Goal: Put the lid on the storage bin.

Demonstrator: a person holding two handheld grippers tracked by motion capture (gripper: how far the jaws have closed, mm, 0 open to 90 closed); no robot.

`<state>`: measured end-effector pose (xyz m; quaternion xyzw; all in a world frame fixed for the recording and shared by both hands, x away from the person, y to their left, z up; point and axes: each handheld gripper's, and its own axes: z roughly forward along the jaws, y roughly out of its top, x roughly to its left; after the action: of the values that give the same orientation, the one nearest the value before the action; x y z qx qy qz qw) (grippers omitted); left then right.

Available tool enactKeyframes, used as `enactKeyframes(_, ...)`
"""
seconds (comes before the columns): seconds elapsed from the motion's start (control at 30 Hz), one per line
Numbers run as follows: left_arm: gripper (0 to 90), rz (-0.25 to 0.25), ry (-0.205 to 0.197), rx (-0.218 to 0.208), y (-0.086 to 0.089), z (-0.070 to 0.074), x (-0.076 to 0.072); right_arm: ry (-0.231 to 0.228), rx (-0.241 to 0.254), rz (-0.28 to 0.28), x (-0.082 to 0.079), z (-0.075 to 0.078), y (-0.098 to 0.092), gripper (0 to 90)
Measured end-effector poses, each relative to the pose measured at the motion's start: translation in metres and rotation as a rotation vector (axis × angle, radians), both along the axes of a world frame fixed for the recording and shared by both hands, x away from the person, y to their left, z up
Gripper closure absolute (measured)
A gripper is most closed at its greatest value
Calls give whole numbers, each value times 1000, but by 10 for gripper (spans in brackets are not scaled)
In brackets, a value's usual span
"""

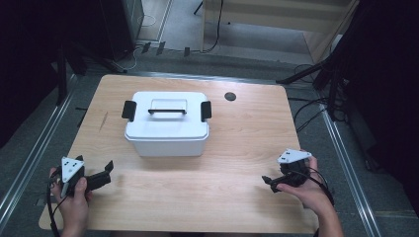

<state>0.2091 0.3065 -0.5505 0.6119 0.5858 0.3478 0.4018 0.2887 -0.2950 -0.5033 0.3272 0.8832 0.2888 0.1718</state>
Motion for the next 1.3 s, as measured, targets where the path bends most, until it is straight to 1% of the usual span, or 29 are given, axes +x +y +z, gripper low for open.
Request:
enactKeyframes(0.1,0,0,0,1,0,0,0,-8,7,-20,-8,-5,-6,3)
enactKeyframes(0.2,0,0,-1,2,0,0,0,-18,26,-36,-16,-7,-11,3)
enactKeyframes(0.27,0,0,0,5,-1,0,0,-33,38,-44,-21,-9,-15,3)
enactKeyframes(0.33,0,-8,0,6,0,0,0,-30,63,-56,-26,-10,-19,3)
enactKeyframes(0.43,0,-14,-3,13,-1,0,0,-39,63,-63,-34,-13,-22,3)
enactKeyframes(0.53,0,-13,0,9,-1,0,0,-53,78,-73,-42,-14,-25,3)
enactKeyframes(0.7,0,-15,-1,4,0,0,0,-68,119,-98,-54,-18,-33,3)
enactKeyframes(0.73,0,-21,-3,5,0,0,0,-65,133,-110,-56,-19,-35,3)
enactKeyframes(0.83,0,-29,-5,10,-1,0,-1,-82,155,-134,-62,-22,-41,3)
enactKeyframes(1.03,0,-37,-10,7,-1,0,-1,-124,204,-202,-68,-30,-49,3)
enactKeyframes(1.07,0,-37,-11,6,-1,0,-1,-132,220,-222,-68,-32,-50,3)
enactKeyframes(1.13,0,-37,-4,8,-1,0,-1,-140,240,-234,-68,-32,-49,3)
enactKeyframes(1.17,0,-36,-2,10,-1,0,-1,-158,235,-233,-68,-33,-47,3)
enactKeyframes(1.23,0,-30,-1,11,-1,0,-1,-173,229,-234,-67,-33,-46,4)
enactKeyframes(1.27,0,-28,0,12,-1,0,0,-176,236,-236,-67,-33,-46,8)
enactKeyframes(1.3,0,-28,1,13,-2,0,0,-178,256,-244,-67,-33,-47,17)
